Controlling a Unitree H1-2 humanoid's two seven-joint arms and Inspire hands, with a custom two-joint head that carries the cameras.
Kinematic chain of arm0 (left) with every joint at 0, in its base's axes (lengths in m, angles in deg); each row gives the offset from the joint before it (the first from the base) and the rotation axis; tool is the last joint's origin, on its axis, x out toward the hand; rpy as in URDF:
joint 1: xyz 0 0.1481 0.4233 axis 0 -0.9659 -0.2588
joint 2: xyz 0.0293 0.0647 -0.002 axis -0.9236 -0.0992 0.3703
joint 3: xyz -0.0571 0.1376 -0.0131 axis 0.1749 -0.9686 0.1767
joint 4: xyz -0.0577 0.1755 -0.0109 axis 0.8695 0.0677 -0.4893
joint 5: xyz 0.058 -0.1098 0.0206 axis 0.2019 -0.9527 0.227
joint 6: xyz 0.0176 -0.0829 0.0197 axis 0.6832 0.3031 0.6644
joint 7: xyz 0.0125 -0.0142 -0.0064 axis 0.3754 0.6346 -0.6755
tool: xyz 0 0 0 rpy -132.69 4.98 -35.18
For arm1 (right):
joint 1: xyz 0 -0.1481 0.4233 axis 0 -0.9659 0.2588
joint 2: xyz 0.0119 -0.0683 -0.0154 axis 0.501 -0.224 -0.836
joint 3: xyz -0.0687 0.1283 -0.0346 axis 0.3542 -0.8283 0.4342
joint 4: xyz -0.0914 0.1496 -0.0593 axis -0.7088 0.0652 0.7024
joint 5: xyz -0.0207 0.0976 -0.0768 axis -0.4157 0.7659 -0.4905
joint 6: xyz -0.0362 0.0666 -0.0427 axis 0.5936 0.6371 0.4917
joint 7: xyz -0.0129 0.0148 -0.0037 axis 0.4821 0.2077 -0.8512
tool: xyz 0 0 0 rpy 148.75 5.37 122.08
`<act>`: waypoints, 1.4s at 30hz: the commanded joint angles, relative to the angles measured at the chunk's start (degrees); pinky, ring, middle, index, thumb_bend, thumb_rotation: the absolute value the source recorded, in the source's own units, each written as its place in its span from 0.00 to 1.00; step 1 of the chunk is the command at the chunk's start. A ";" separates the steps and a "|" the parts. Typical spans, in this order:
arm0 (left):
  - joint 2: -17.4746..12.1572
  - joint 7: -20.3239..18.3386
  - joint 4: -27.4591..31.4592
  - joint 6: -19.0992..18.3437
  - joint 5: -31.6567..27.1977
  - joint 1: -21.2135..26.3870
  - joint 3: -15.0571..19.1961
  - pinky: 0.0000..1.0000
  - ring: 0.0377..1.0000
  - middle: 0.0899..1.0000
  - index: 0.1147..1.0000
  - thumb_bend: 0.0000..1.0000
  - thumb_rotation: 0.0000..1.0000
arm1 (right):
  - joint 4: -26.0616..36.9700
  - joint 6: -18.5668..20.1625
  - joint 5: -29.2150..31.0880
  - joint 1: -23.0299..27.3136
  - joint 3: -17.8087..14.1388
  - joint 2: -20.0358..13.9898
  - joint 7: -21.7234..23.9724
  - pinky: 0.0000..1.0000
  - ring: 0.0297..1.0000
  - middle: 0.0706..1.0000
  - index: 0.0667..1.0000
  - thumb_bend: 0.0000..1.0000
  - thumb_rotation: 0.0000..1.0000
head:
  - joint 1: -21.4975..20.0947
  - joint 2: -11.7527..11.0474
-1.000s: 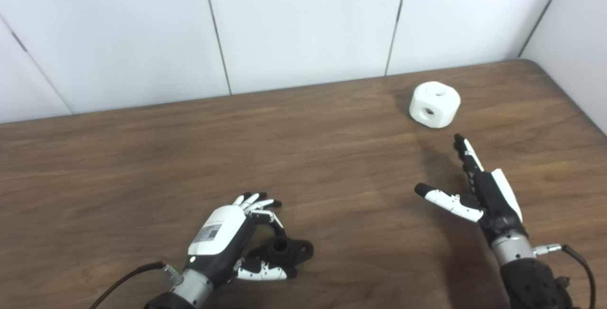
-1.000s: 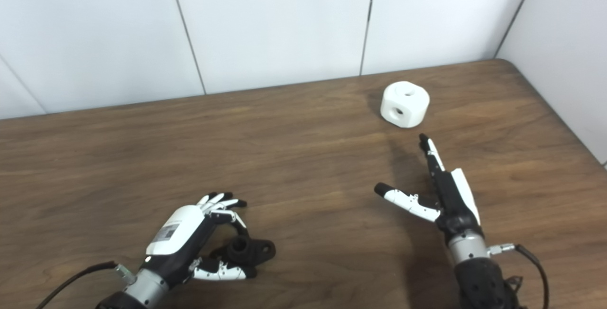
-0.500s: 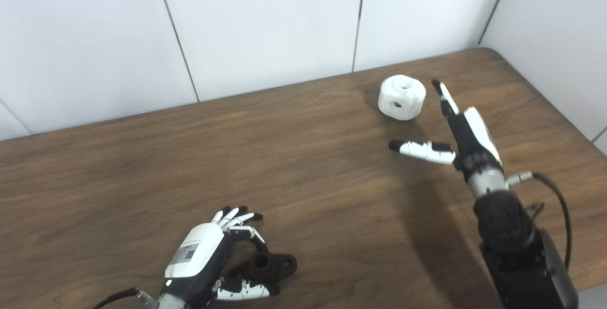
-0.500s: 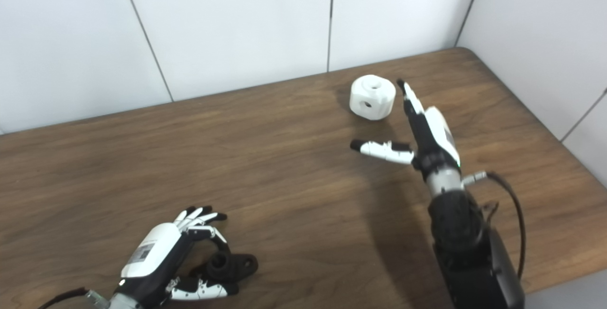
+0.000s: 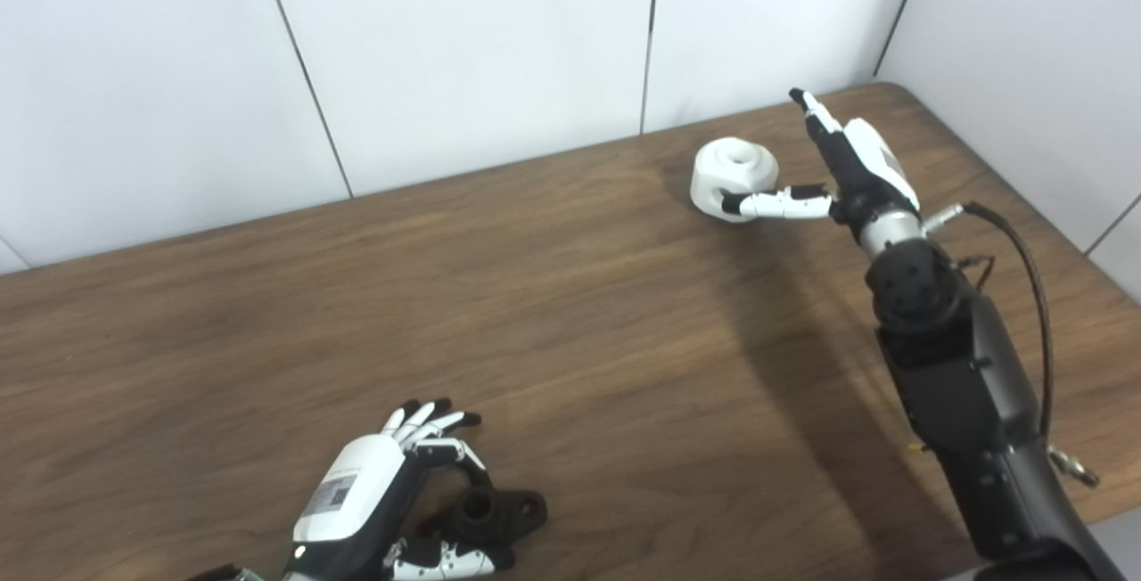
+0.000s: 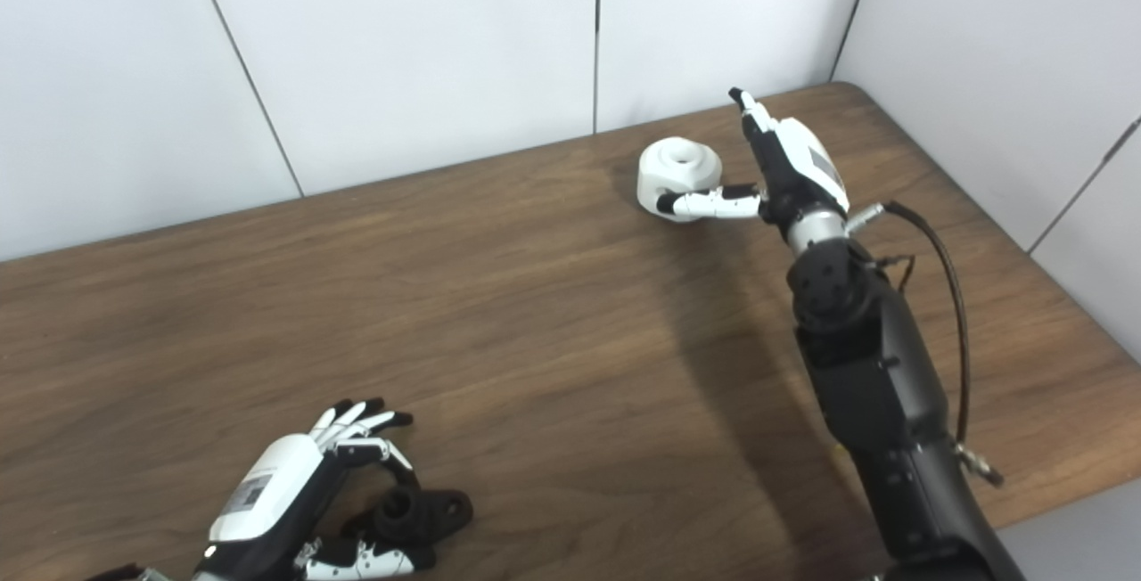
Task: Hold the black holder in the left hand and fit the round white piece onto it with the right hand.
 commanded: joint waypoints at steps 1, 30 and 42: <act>-1.55 -3.43 -1.69 -0.13 -0.73 -2.00 -0.79 1.00 0.96 0.85 0.42 0.51 0.05 | -0.74 -0.25 -1.95 4.23 -0.01 -2.00 0.31 0.94 1.00 1.00 0.97 0.88 0.43 | -0.18 -0.31; -0.71 -3.60 -1.02 -0.67 0.18 -2.63 -0.75 1.00 0.96 0.86 0.42 0.51 0.05 | -14.34 -0.23 -8.62 11.61 5.02 -3.49 3.57 1.00 1.00 0.95 0.83 0.88 0.34 | 0.58 -0.44; -0.60 -3.75 -0.63 -0.93 0.54 -2.72 -0.84 1.00 0.96 0.85 0.42 0.51 0.05 | -13.57 -0.23 -8.44 10.55 5.23 -3.75 3.30 1.00 1.00 0.92 0.77 0.81 0.32 | 0.67 -0.17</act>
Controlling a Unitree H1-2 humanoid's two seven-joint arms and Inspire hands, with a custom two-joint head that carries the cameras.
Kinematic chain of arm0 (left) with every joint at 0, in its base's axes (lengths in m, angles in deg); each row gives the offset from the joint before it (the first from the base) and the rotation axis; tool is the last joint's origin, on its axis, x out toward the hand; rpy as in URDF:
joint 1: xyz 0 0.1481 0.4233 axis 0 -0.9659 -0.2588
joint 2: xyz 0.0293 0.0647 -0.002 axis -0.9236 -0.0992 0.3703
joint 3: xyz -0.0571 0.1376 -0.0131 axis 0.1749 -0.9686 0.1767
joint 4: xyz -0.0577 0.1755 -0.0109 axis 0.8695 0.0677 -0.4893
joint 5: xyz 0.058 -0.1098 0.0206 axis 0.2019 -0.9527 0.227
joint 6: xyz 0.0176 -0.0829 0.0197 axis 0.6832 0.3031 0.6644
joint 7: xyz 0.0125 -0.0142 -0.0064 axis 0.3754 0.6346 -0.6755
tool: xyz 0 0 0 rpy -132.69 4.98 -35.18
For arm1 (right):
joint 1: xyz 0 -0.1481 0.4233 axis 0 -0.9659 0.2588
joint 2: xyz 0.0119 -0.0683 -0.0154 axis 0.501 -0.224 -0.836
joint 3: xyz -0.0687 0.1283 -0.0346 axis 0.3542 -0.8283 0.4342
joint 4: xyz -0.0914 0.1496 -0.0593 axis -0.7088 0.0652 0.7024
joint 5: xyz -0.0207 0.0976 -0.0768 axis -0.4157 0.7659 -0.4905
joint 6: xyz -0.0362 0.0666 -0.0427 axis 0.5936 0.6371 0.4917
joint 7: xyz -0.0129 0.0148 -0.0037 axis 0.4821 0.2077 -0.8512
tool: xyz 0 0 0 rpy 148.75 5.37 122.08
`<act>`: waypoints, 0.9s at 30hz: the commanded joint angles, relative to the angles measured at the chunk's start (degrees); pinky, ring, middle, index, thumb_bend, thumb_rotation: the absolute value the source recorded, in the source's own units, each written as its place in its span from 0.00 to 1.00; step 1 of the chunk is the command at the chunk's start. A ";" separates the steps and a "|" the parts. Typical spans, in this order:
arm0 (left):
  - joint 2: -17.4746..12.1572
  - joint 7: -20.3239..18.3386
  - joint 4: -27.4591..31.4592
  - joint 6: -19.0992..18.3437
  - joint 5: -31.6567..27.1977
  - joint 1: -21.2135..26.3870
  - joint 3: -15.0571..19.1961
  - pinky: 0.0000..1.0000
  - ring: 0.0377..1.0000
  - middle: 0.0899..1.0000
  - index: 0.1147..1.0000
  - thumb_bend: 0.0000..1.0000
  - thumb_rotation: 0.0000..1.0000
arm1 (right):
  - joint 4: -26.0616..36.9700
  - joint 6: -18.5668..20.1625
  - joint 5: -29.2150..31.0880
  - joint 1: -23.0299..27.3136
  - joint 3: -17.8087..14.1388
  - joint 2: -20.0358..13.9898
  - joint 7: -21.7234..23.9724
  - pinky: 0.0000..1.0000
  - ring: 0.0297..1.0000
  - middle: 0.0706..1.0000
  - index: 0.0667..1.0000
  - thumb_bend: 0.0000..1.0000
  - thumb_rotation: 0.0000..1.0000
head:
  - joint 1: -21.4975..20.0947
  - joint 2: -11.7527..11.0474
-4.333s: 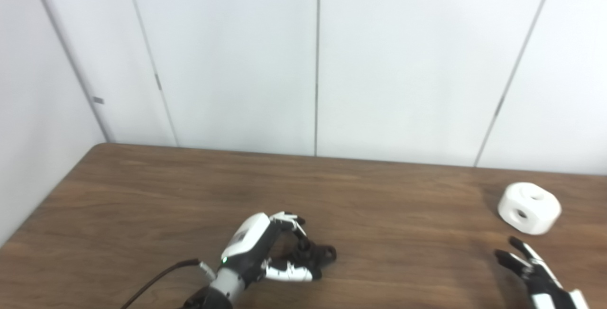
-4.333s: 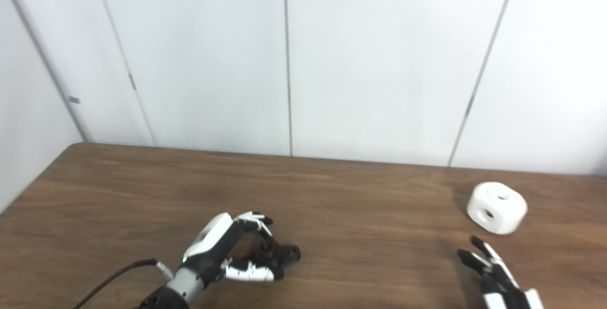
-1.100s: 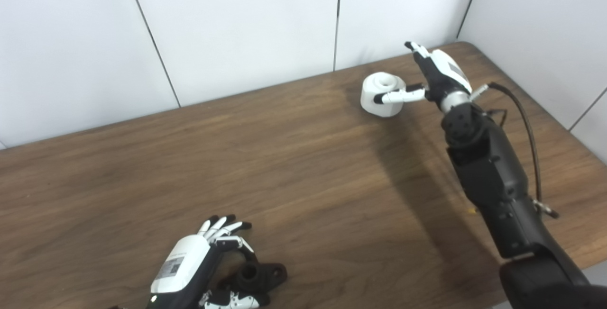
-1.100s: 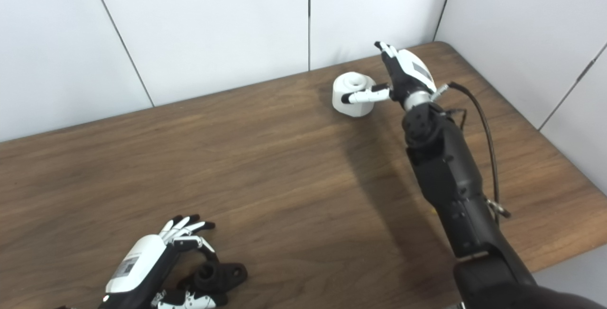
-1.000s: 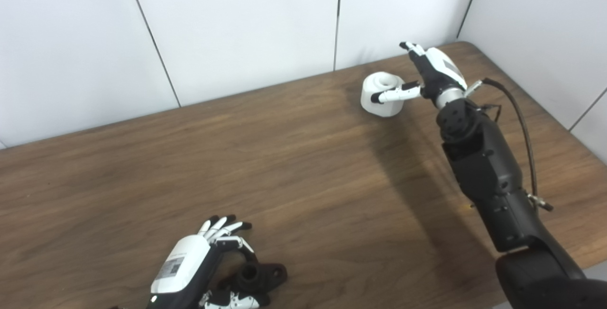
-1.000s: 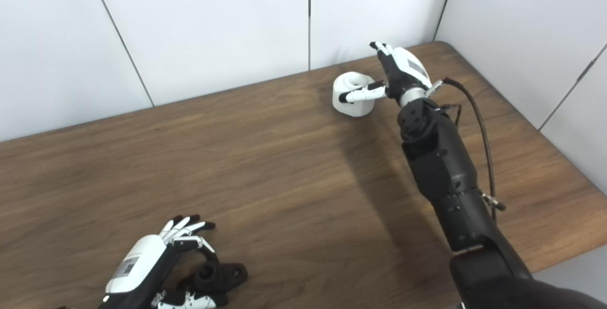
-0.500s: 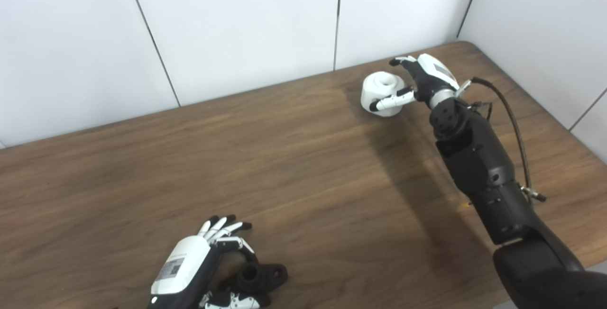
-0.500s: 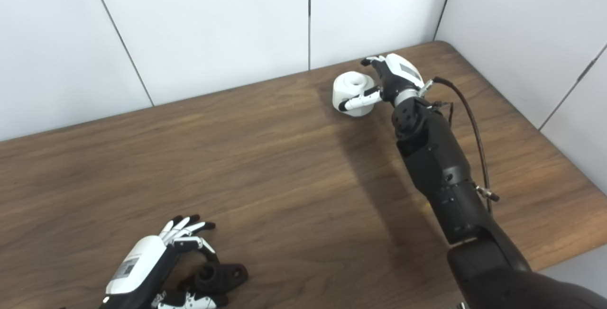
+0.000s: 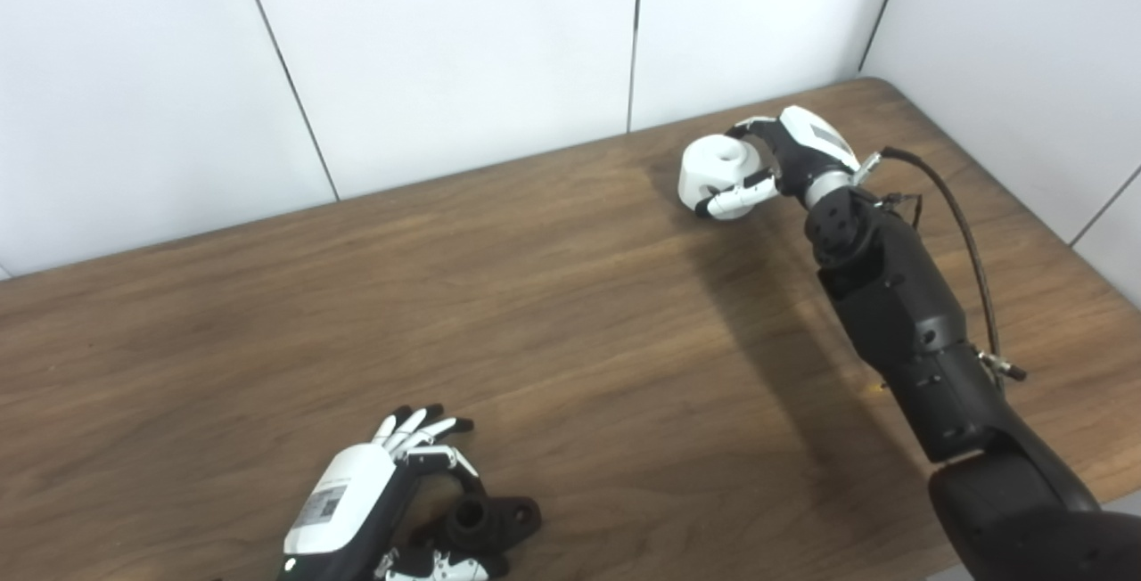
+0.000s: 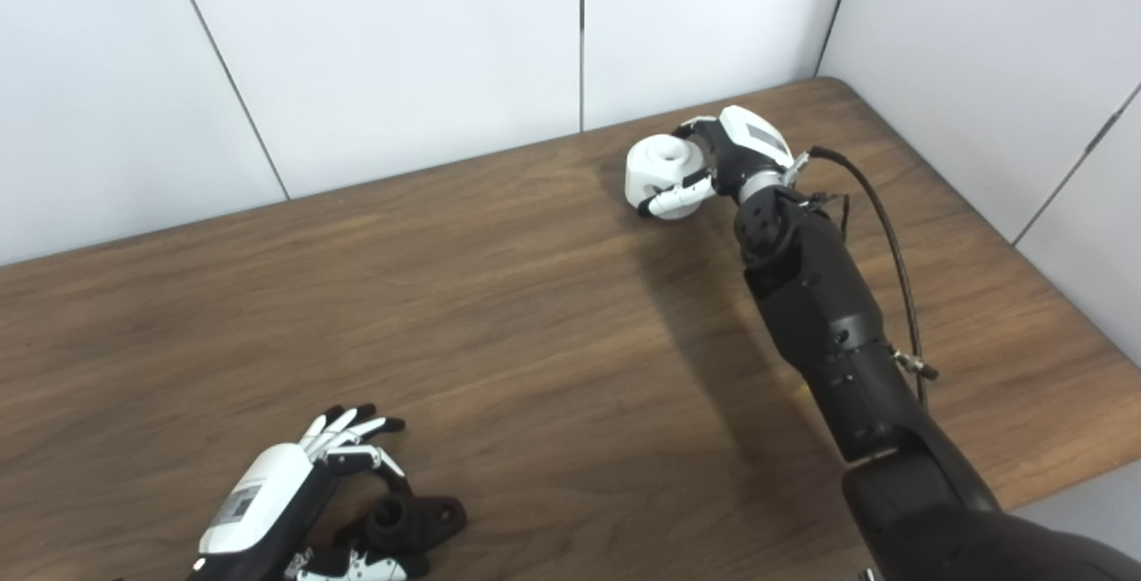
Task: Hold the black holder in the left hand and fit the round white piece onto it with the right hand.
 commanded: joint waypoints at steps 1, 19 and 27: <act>-0.78 -3.73 -0.73 -1.19 0.17 -2.12 -1.15 1.00 0.96 0.85 0.42 0.51 0.05 | 2.12 -0.28 -0.77 1.46 -0.63 -2.03 -0.66 1.00 1.00 0.92 0.77 0.81 0.32 | -0.03 0.01; 0.10 -1.92 -1.42 0.14 -0.41 -2.47 -0.61 0.99 0.95 0.84 0.42 0.51 0.05 | 2.35 -0.67 2.05 -0.24 0.71 -2.82 -3.42 0.98 0.94 0.84 0.70 0.75 0.27 | 0.53 0.12; 0.56 -1.95 -0.91 0.37 -0.46 -2.84 -0.24 0.98 0.93 0.84 0.42 0.51 0.05 | 2.07 -1.48 3.43 -0.52 1.36 -2.77 -7.69 0.96 0.92 0.84 0.62 0.73 0.23 | 1.00 0.34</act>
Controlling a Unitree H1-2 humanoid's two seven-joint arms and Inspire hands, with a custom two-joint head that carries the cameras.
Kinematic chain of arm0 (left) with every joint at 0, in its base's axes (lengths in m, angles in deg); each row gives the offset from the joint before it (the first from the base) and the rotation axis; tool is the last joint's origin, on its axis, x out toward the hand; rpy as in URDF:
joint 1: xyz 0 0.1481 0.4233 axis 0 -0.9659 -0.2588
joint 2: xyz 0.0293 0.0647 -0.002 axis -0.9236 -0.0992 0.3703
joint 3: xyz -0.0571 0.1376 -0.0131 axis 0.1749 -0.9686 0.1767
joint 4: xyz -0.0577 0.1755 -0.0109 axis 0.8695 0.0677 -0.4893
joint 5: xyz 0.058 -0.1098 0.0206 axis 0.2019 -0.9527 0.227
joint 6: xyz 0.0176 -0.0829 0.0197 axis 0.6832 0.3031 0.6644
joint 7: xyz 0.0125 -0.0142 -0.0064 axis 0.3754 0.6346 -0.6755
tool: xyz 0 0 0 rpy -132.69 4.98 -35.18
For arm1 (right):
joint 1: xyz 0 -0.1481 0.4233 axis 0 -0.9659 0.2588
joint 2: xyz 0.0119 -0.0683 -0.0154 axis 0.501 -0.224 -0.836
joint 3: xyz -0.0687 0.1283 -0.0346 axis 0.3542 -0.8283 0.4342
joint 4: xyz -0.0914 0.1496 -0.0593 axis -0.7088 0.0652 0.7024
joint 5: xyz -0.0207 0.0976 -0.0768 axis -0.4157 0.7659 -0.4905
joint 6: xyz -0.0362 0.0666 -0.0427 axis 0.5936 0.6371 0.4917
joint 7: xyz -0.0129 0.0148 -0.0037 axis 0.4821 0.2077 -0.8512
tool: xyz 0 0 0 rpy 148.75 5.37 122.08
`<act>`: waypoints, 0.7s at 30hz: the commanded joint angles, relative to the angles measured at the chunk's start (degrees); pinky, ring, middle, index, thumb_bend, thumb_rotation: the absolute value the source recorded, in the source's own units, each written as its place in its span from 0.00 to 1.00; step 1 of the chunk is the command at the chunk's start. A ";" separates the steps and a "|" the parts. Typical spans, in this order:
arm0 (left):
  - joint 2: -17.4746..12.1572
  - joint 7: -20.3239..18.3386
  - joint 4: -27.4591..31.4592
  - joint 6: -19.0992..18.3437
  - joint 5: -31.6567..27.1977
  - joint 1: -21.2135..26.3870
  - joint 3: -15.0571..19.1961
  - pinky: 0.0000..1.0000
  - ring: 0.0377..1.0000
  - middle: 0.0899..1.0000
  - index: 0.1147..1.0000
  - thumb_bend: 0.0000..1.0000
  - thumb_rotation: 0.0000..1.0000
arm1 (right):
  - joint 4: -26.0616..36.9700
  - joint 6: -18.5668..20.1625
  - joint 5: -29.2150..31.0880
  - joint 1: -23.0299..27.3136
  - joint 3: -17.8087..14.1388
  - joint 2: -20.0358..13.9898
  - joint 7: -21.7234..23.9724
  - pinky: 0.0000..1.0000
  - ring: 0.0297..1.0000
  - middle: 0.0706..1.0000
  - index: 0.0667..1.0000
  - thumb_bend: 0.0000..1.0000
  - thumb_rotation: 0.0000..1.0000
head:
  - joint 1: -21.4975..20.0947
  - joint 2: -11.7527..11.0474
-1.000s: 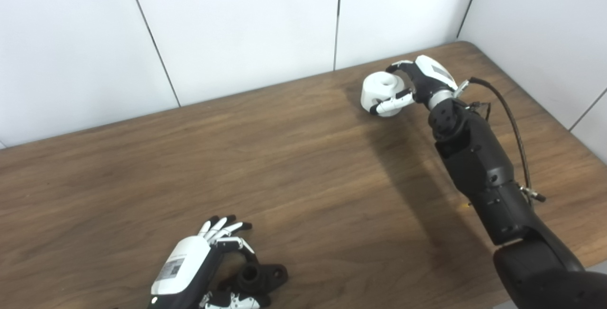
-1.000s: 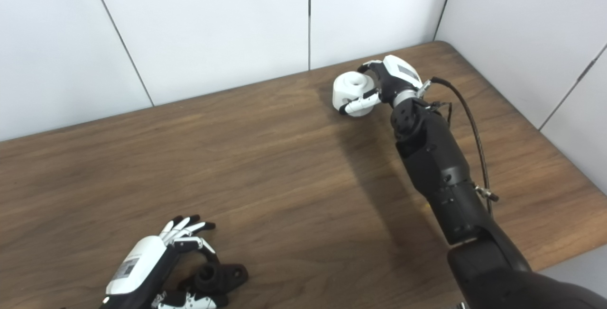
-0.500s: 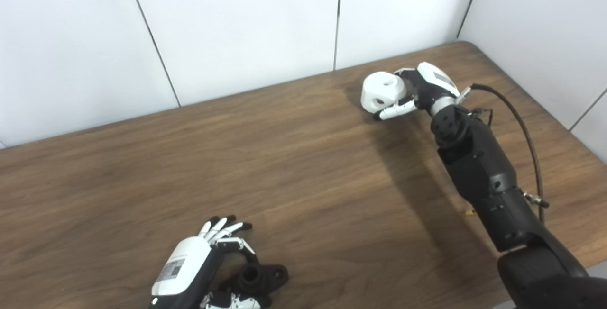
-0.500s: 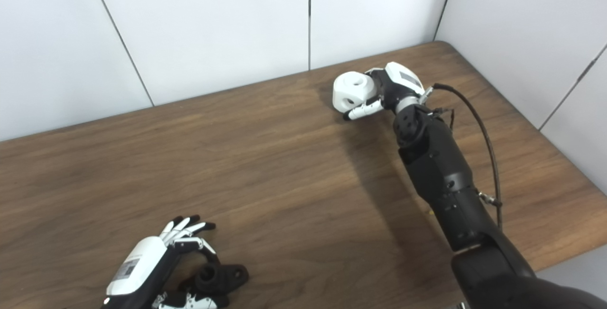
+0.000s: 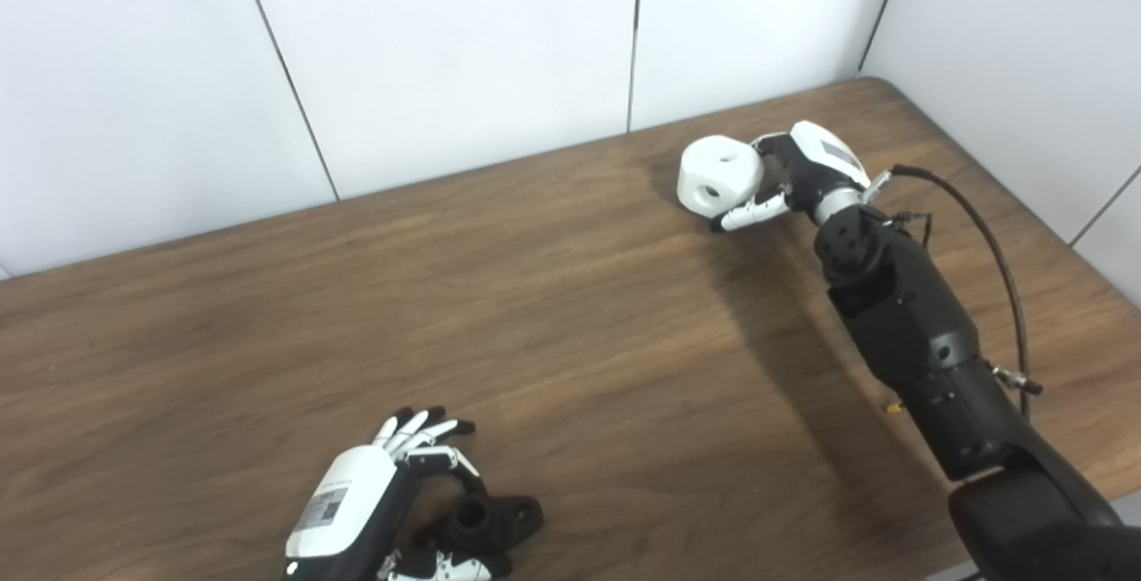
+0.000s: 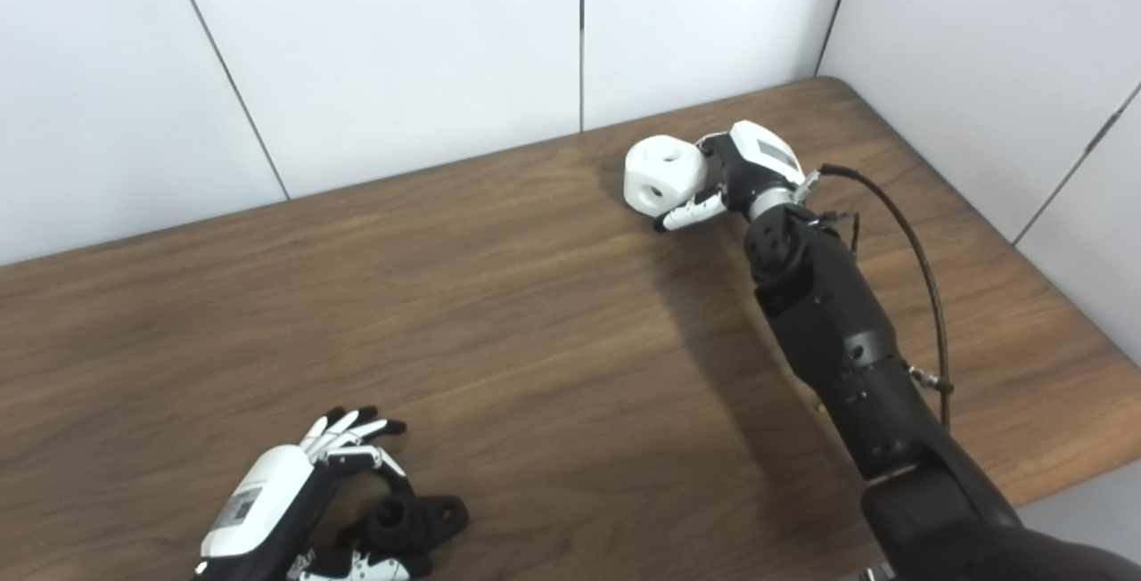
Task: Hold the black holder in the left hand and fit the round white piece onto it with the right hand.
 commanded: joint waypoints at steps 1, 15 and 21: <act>-0.53 -2.39 -1.01 -0.03 -0.56 -1.97 -0.89 0.98 0.93 0.83 0.42 0.51 0.05 | 1.62 -1.21 0.18 2.18 -0.19 -1.49 -2.95 0.95 0.92 0.83 0.61 0.73 0.23 | -0.06 0.07; -0.66 -3.42 -1.16 -0.09 0.19 -1.81 -1.10 0.98 0.93 0.83 0.42 0.51 0.05 | 1.09 -0.22 0.39 2.30 1.26 -1.65 -3.80 0.92 0.92 0.82 0.62 0.74 0.29 | 0.24 0.25; -0.81 -4.09 -1.01 -0.44 0.14 -1.71 -1.17 0.99 0.94 0.84 0.42 0.51 0.05 | 1.28 -0.10 0.39 1.93 1.08 -1.32 -3.67 0.92 0.91 0.81 0.65 0.78 0.30 | 0.30 0.28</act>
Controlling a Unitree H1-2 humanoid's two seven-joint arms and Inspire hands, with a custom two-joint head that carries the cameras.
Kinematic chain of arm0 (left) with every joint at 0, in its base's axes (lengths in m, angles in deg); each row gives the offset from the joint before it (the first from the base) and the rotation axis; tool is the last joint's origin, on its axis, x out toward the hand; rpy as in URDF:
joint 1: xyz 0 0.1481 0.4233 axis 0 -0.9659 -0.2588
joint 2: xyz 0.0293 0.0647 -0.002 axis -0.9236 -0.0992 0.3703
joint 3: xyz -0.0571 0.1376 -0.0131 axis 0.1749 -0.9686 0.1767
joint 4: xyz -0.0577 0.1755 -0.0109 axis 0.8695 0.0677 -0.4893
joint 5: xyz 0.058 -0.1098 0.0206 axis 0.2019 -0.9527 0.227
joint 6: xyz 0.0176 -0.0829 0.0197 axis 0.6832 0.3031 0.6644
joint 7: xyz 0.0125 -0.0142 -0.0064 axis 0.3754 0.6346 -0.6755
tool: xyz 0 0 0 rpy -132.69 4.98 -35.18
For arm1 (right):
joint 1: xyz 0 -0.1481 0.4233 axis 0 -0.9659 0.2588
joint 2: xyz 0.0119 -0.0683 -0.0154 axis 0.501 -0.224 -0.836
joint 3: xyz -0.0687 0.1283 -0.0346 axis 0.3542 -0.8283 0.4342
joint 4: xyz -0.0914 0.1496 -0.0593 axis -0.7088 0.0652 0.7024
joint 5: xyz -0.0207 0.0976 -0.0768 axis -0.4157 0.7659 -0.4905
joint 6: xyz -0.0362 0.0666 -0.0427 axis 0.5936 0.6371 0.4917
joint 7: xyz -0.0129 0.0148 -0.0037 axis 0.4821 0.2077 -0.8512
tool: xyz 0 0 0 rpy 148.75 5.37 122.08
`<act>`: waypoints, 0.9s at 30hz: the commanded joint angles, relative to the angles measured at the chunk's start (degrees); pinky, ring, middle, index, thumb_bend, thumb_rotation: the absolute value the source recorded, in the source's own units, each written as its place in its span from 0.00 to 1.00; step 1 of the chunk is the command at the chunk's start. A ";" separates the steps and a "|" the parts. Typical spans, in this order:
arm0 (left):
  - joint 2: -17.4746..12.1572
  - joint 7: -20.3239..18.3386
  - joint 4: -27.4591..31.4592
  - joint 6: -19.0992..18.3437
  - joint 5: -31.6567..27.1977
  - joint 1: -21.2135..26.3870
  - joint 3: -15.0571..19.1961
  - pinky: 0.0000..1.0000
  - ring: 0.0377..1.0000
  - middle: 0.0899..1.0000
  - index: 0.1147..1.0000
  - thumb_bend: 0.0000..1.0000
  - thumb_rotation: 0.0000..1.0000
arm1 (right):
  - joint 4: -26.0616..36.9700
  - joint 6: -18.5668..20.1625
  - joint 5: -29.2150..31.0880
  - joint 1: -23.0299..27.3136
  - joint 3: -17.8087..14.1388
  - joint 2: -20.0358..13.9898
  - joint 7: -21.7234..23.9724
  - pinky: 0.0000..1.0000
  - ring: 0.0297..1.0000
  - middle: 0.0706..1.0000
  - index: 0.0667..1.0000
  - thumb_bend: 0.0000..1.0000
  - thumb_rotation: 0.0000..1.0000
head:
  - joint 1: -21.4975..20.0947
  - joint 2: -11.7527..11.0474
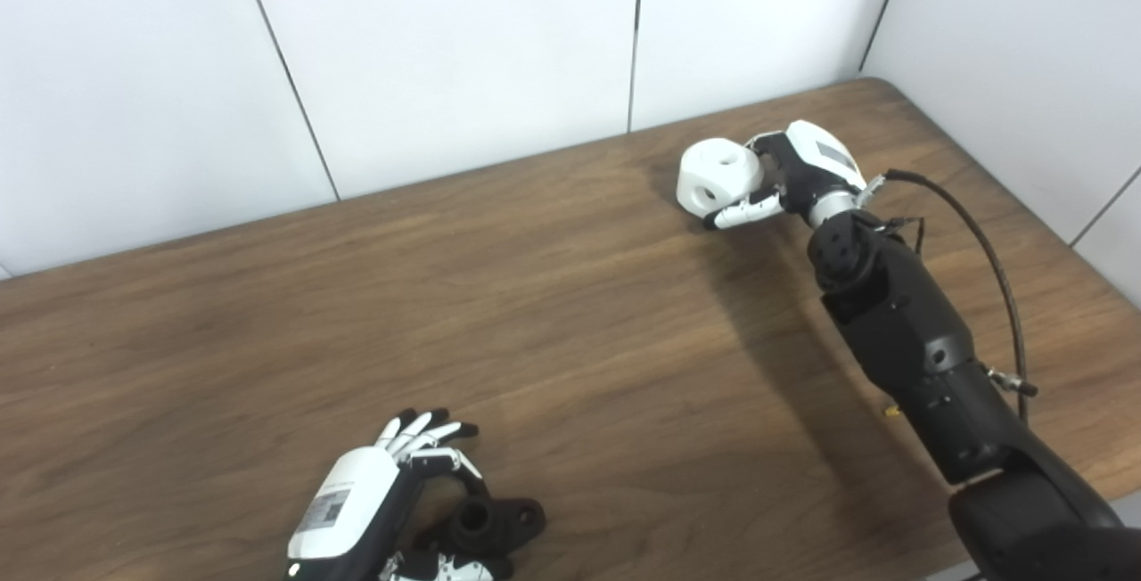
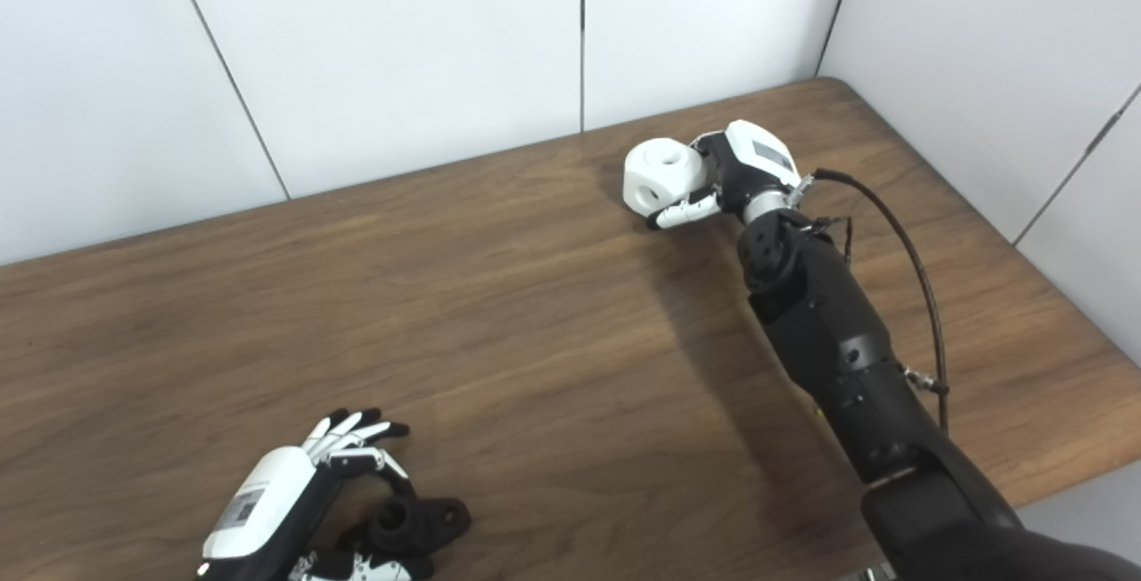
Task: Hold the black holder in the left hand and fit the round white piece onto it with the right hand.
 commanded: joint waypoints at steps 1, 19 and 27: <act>-0.86 -3.72 -0.98 -1.09 -0.12 -1.59 -1.23 0.99 0.94 0.84 0.42 0.51 0.05 | 1.53 -0.07 -0.17 1.89 -0.65 -1.24 -1.49 0.92 0.92 0.82 0.66 0.79 0.31 | -0.05 0.02; -0.96 -4.57 -0.88 -1.30 0.21 -1.52 -1.79 0.98 0.94 0.84 0.42 0.51 0.05 | 0.41 -0.11 -1.52 3.24 0.38 -0.34 -3.97 0.96 0.92 0.83 0.65 0.80 0.35 | 0.37 0.06; -0.92 -4.82 -0.79 -1.48 0.27 -1.43 -1.95 0.98 0.93 0.84 0.42 0.51 0.05 | -0.29 -0.09 -1.99 3.94 0.67 0.20 -6.09 0.98 0.91 0.83 0.62 0.79 0.32 | 0.40 0.12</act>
